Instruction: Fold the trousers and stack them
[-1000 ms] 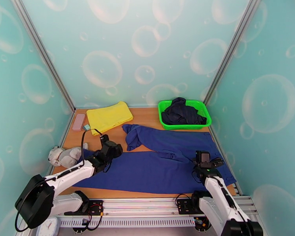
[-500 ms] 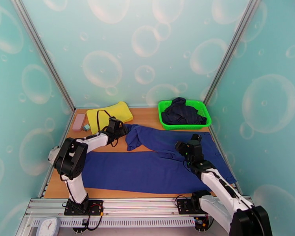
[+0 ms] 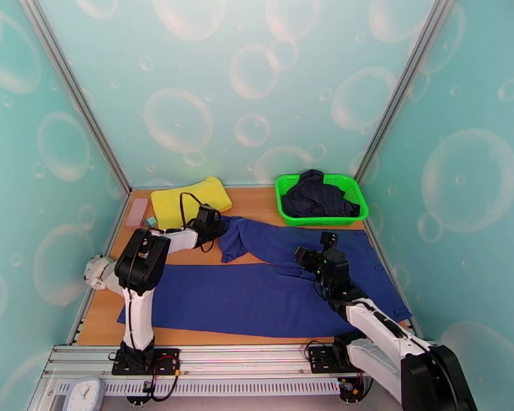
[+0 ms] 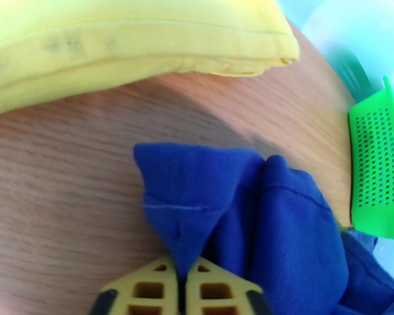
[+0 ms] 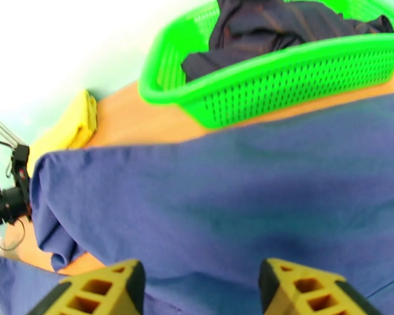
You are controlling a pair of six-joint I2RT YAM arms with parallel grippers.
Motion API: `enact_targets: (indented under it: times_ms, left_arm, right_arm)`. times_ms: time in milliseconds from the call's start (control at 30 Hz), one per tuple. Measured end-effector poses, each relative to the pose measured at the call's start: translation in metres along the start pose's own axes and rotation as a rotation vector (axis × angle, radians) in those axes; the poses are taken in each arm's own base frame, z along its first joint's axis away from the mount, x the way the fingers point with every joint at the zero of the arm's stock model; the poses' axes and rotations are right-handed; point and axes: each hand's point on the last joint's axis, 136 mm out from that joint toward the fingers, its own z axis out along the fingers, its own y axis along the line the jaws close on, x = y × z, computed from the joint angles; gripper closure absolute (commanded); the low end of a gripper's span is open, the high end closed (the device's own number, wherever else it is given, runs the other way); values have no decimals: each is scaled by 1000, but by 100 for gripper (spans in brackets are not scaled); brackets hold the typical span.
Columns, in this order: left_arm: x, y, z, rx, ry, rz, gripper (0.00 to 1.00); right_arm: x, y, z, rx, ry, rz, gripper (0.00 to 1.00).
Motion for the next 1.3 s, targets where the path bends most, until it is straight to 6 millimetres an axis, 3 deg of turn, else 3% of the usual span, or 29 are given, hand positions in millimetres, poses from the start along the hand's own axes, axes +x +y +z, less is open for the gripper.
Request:
enact_targets:
  times_ms: [100, 233, 333, 433, 533, 700, 967, 1300]
  left_arm:
    - [3, 8, -16, -34, -20, 14, 100]
    - [-15, 6, -63, -79, -111, 63, 100]
    - [-43, -9, -105, -68, -219, 83, 100]
    - [-67, -17, -141, -71, -309, 88, 100]
    - [-78, -13, -166, -113, -360, 90, 100]
    - [-76, 14, -179, -265, -371, 104, 100]
    - [-79, 61, -199, -480, -430, 107, 100]
    - [-117, 118, -226, -607, -498, 34, 100]
  right_arm:
    - [-9, -11, -2, 38, -43, 20, 37]
    - [-9, -49, 3, 153, -43, 108, 37]
    - [4, -77, 9, 230, 2, 182, 37]
    - [20, -86, 16, 259, 56, 214, 37]
    - [30, -91, 22, 279, 97, 235, 37]
    - [35, -97, 30, 308, 129, 247, 36]
    - [31, -123, 23, 399, 103, 309, 36]
    - [29, -124, 22, 403, 95, 325, 36]
